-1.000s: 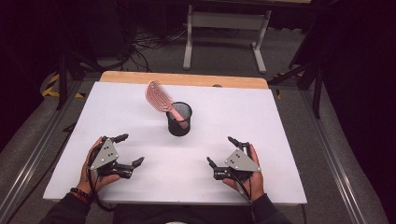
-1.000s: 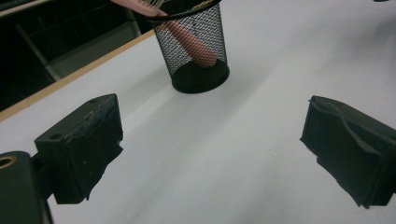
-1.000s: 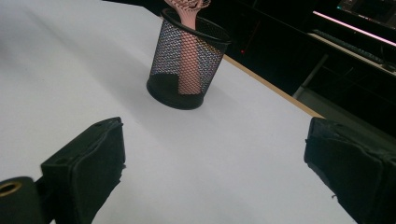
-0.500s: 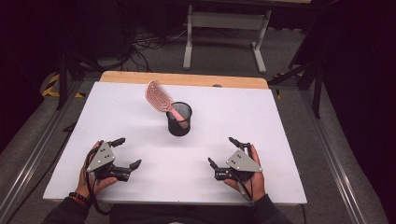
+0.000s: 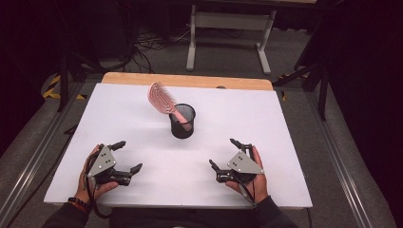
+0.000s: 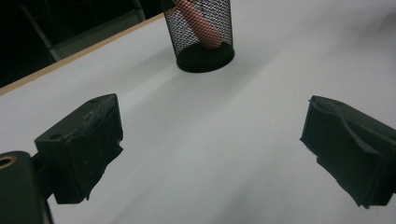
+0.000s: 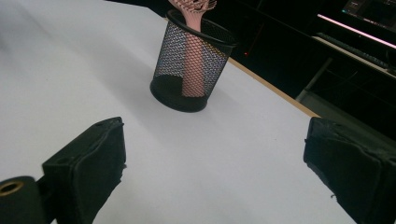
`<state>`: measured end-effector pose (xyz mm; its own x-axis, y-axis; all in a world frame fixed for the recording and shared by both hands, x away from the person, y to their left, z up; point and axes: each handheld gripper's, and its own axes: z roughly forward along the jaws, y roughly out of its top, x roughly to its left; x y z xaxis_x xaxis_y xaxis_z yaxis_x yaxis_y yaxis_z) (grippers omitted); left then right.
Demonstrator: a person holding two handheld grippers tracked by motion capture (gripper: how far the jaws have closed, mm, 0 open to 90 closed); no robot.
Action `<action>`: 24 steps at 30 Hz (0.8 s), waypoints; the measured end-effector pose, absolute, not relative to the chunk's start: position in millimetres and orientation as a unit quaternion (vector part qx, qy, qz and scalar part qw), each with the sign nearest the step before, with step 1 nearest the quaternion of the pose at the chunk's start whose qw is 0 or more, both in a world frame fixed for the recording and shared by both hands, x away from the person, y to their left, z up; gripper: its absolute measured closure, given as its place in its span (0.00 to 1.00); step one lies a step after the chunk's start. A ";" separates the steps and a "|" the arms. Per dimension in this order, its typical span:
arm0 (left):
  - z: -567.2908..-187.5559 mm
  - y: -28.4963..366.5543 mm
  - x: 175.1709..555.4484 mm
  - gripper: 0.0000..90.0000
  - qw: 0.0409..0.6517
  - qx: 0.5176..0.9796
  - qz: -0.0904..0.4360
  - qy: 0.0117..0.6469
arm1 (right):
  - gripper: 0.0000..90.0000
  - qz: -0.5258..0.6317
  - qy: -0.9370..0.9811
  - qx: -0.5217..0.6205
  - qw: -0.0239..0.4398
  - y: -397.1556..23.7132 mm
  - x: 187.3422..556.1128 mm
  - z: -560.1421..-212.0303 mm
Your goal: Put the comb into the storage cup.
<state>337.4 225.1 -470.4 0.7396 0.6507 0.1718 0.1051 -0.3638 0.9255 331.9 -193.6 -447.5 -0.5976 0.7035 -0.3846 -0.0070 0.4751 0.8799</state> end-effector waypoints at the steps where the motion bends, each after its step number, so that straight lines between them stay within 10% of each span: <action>1: -470.1 225.1 337.3 0.07 0.510 0.782 0.266 0.240 | 0.07 0.458 0.768 0.227 0.386 -193.2 332.2 -448.0; 24: -470.6 221.7 340.9 0.07 0.502 0.791 0.266 0.228 | 0.08 0.458 0.766 0.232 0.388 -195.6 335.4 -448.6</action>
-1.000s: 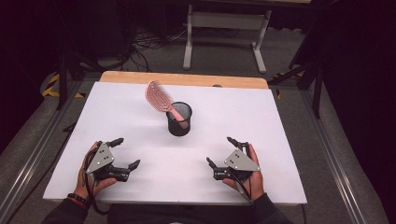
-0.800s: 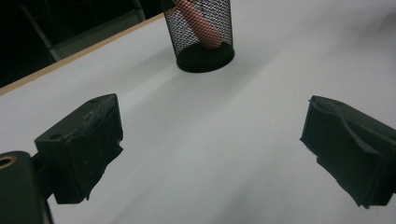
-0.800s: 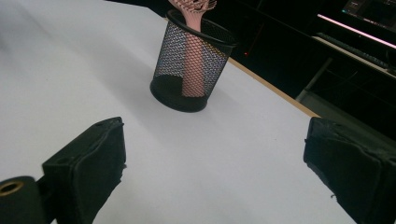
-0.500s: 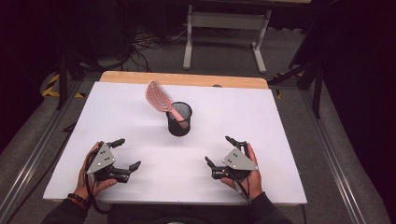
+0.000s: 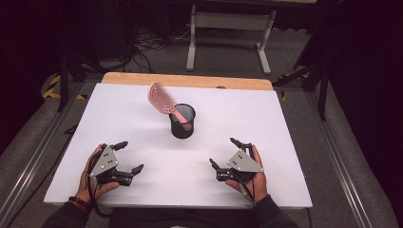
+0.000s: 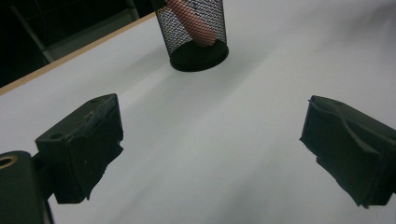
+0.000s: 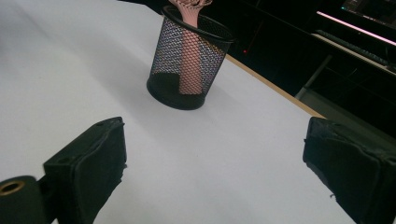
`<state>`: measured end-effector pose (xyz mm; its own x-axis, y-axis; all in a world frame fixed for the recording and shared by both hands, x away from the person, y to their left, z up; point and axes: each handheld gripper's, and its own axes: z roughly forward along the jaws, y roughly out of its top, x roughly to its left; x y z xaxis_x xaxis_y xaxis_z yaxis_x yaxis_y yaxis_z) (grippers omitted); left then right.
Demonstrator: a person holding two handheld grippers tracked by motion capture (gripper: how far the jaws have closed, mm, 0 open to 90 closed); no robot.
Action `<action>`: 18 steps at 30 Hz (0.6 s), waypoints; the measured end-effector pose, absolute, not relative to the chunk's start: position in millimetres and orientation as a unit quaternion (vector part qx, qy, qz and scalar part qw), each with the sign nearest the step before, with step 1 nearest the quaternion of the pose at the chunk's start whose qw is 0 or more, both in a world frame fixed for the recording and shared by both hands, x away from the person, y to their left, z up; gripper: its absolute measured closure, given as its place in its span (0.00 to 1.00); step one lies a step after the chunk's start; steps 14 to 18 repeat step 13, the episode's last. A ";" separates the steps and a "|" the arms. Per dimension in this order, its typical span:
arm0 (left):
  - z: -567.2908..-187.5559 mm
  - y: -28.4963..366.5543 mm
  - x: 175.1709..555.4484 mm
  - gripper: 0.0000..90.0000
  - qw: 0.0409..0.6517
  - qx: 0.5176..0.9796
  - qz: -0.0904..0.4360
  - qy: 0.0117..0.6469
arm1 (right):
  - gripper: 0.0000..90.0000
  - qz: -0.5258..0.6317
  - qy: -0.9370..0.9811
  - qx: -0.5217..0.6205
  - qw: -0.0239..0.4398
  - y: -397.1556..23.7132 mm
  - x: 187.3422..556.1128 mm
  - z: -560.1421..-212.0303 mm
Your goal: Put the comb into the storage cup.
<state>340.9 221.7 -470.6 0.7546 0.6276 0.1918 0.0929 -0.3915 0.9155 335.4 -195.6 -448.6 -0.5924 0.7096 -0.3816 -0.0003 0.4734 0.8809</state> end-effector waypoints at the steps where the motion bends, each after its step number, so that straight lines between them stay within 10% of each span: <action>1: -470.8 221.6 341.0 0.07 0.501 0.791 0.266 0.228 | 0.08 0.457 0.766 0.232 0.388 -195.9 335.2 -448.4; 18: -471.3 215.6 347.5 0.07 0.499 0.797 0.260 0.221 | 0.08 0.455 0.764 0.243 0.388 -200.5 332.4 -450.0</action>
